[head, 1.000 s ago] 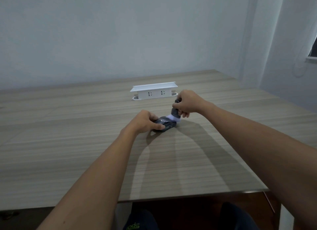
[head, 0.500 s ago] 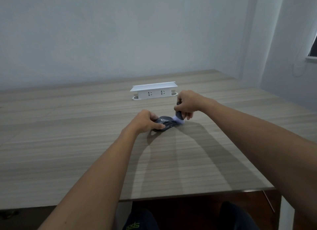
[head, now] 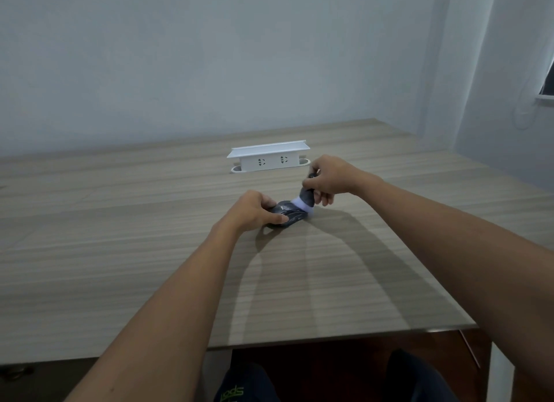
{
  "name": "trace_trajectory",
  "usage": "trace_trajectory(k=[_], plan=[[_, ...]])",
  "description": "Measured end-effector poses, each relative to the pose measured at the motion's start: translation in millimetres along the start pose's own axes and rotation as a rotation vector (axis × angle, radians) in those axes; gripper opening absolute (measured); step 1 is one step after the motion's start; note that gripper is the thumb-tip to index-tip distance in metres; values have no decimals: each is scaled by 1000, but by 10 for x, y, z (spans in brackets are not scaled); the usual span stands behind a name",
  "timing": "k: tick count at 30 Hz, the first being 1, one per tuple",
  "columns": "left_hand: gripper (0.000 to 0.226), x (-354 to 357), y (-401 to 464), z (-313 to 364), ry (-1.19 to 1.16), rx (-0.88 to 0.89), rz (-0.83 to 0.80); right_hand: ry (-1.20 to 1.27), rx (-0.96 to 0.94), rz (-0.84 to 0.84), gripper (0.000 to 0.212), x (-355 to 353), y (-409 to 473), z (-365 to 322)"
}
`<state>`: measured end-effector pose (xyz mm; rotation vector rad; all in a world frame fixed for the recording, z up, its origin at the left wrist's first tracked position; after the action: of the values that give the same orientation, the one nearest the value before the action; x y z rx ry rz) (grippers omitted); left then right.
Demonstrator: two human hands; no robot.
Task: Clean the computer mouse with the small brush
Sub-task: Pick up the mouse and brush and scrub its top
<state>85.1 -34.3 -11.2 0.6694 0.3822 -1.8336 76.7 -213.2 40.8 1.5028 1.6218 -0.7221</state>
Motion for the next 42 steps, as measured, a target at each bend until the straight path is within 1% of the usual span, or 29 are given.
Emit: trace_trajectory(k=[4,6,8,10,12,16,18,20,23,25,31,34,39,41,42], plan=[[30,0,13,-20,3,1,-8,-32,22,25,16,6,-14,70],[31,-3,18,-21,14,-3,-4,39,-4,30,15,1,-8,1],[32,-6,24,-27,14,-15,3,137,-38,-1,13,19,-5,-103],[33,-7,21,-27,10,-23,4,146,-49,-31,13,39,8,-201],[33,-2,13,-21,19,-22,-5,87,-32,-47,14,36,33,-247],[32,6,-12,14,16,-1,2,-149,27,-101,24,35,54,-109],[32,8,-15,22,14,4,7,-169,41,-92,25,50,57,-41],[34,12,-14,15,21,-3,2,-126,19,-46,23,48,74,-70],[33,11,-8,9,10,-6,2,23,-39,2,18,33,98,-216],[33,7,-5,-5,1,-9,10,36,-54,11,17,35,130,-289],[36,8,0,-45,-16,-2,3,-229,-16,3,23,78,231,-190],[36,11,-8,-40,-22,5,6,-302,-46,15,21,89,245,-208],[34,4,6,-55,-36,-1,8,-92,-122,21,21,90,252,-343],[34,1,11,-50,-35,-3,2,-72,-120,31,21,81,259,-356],[35,-2,13,-50,-34,-4,-1,-99,-107,32,22,82,274,-334]])
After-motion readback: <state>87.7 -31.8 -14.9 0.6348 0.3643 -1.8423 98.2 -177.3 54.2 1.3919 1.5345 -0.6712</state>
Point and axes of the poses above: each hand's wrist, its own y-axis towards the middle knuckle, its own x-axis out of the palm, z = x × y, the point moved 7 cm from there along y, towards the middle knuckle, and after that the axes turned 9 degrees about -y, right-handed, at the moved point
